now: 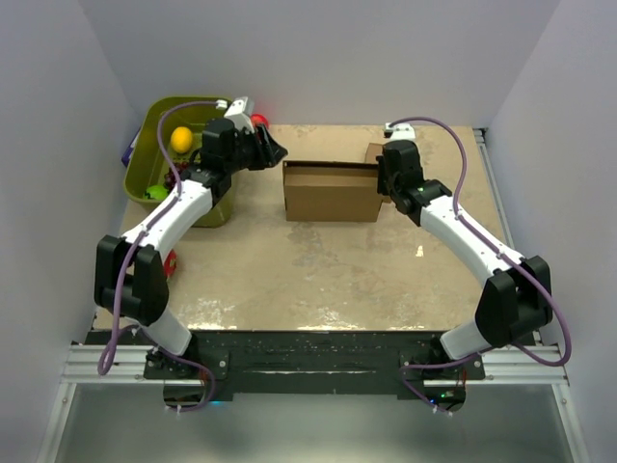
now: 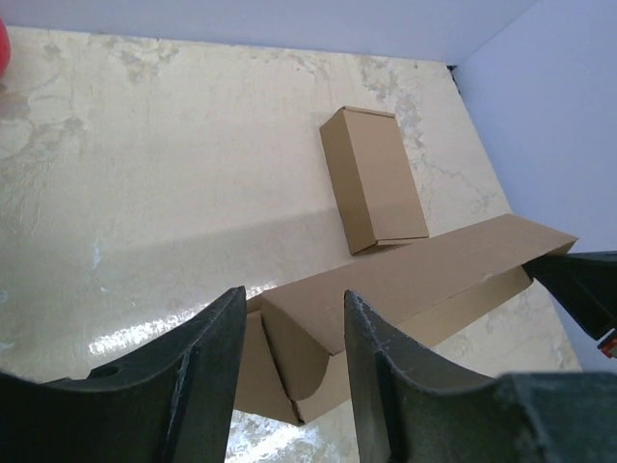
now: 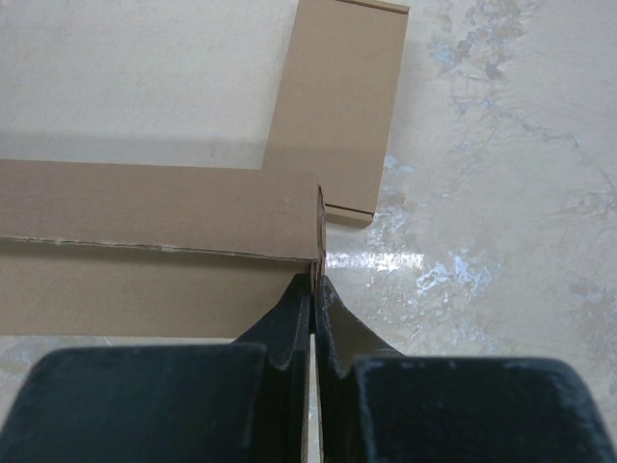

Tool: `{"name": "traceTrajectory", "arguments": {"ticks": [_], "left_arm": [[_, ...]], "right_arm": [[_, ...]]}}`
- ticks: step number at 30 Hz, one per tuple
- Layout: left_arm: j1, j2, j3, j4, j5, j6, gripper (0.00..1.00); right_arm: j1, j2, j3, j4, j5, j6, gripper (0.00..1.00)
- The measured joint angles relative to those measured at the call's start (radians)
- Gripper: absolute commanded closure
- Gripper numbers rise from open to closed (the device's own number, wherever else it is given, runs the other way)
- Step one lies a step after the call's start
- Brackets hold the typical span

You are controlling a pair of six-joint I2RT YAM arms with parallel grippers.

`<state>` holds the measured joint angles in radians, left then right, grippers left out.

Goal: Fold the paper box

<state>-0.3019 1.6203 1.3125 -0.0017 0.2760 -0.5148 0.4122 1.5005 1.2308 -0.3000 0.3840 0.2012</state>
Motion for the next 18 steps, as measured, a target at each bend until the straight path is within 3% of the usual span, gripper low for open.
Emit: {"name": "traceTrajectory", "arguments": {"ticks": [8,18], "left_arm": [[0.000,0.042,-0.008,0.016,0.002,0.000,0.54],[0.004,0.041,-0.150,0.075,0.003,-0.001,0.56]], "right_arm": [[0.000,0.004,0.003,0.000,0.001,0.000,1.00],[-0.001,0.005,0.005,-0.003,0.007,0.000,1.00]]}}
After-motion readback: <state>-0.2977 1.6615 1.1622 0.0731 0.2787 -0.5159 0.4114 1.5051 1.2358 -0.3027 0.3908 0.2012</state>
